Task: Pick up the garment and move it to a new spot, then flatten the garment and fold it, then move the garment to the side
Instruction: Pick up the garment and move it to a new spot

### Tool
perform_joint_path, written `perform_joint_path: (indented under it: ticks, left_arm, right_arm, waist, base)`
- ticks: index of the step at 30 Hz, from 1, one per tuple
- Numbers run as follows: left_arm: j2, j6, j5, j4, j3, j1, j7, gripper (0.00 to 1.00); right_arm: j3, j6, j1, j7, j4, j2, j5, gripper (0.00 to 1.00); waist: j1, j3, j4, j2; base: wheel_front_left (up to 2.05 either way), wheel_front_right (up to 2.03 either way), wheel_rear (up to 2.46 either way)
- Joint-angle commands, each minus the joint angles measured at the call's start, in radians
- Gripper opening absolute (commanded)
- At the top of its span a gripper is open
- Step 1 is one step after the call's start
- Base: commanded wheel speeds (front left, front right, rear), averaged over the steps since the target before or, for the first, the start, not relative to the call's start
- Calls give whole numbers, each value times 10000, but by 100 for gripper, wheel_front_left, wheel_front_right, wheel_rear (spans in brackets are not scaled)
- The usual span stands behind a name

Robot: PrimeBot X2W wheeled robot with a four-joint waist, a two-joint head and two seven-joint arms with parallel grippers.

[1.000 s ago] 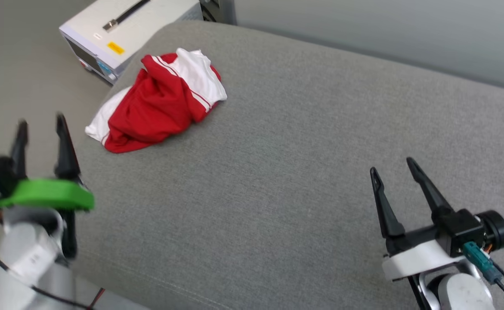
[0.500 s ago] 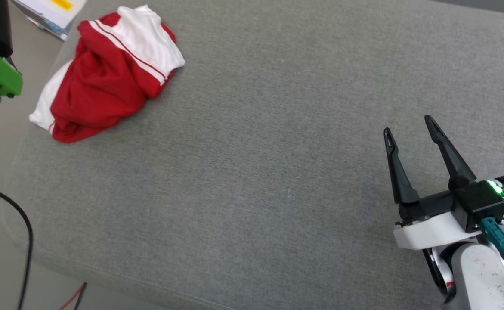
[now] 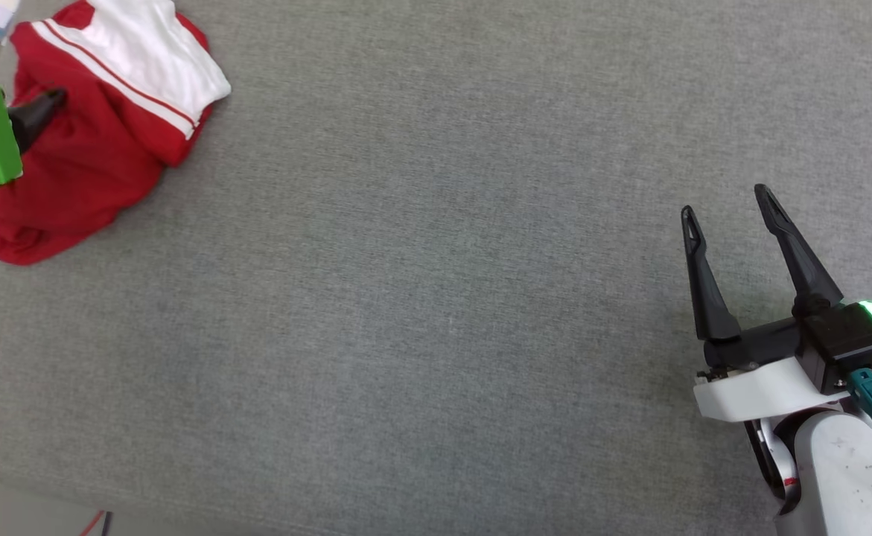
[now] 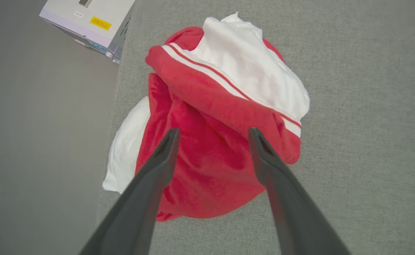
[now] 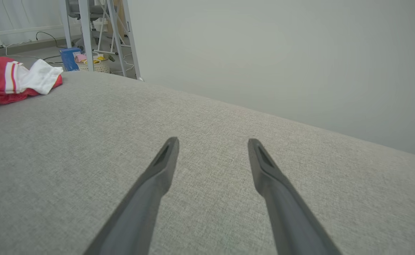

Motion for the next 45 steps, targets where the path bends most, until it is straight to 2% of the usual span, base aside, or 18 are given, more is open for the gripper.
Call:
perform_joint_path:
  ticks: [1, 14, 15, 16, 17, 21, 27, 34, 39, 45]
  left_arm:
    - [71, -24, -325, 170, -126, -192, 144, 100]
    - [-686, -24, -1165, 2181, -1806, 388, 568, 100]
    - [-721, -24, -1210, 2227, -1912, 426, 539, 93]
    - [-733, -24, -1248, 2293, -2021, 445, 452, 20]
    - [-708, -24, -1240, 2345, -2108, 433, 350, 0]
    - [-477, -24, -1212, 2275, -2266, 173, -656, 0]
    - [107, -25, -942, 1376, -2824, -298, -1967, 0]
    - [478, -25, -410, -374, -3917, -827, -2449, 0]
    - [260, -25, -39, -1596, -4628, -1060, -2431, 0]
    - [-606, -25, 299, -2819, -5367, -1178, -2449, 0]
  right_arm:
    - [-2, -7, -191, -92, -15, -46, -57, 100]
    - [-67, -7, -206, -92, 161, -15, -94, 100]
    - [-76, -7, -182, -92, 180, -5, -91, 100]
    - [-73, -7, -159, -92, 200, 11, -81, 100]
    - [-67, -7, -150, -92, 216, 24, -68, 100]
    - [-48, -7, -126, -92, 278, 81, 13, 100]
    - [-143, -7, 242, -92, 416, 192, 197, 100]
    - [-151, -7, 473, -92, 465, 325, 385, 100]
    - [-188, -7, 572, -92, 440, 384, 489, 100]
    - [-217, -7, 689, -92, 392, 405, 700, 100]
  waist:
    - [-1, 267, -256, -1]
    - [-1, 561, -602, -1]
    - [-1, 510, -592, -1]
    - [-1, 445, -585, -1]
    - [-1, 381, -578, -1]
    - [-1, -80, -567, -1]
    - [-1, -1132, -461, -1]
    - [-1, -2059, -669, -1]
    - [-1, -2410, -1175, -1]
    - [-1, -2535, -1951, -1]
  base:
    - [0, 0, 0]
    - [0, 0, 0]
    - [0, 0, 0]
    - [0, 0, 0]
    - [0, 0, 0]
    - [0, 0, 0]
    - [0, 0, 0]
    - [0, 0, 0]
    - [0, 0, 0]
    - [0, 0, 0]
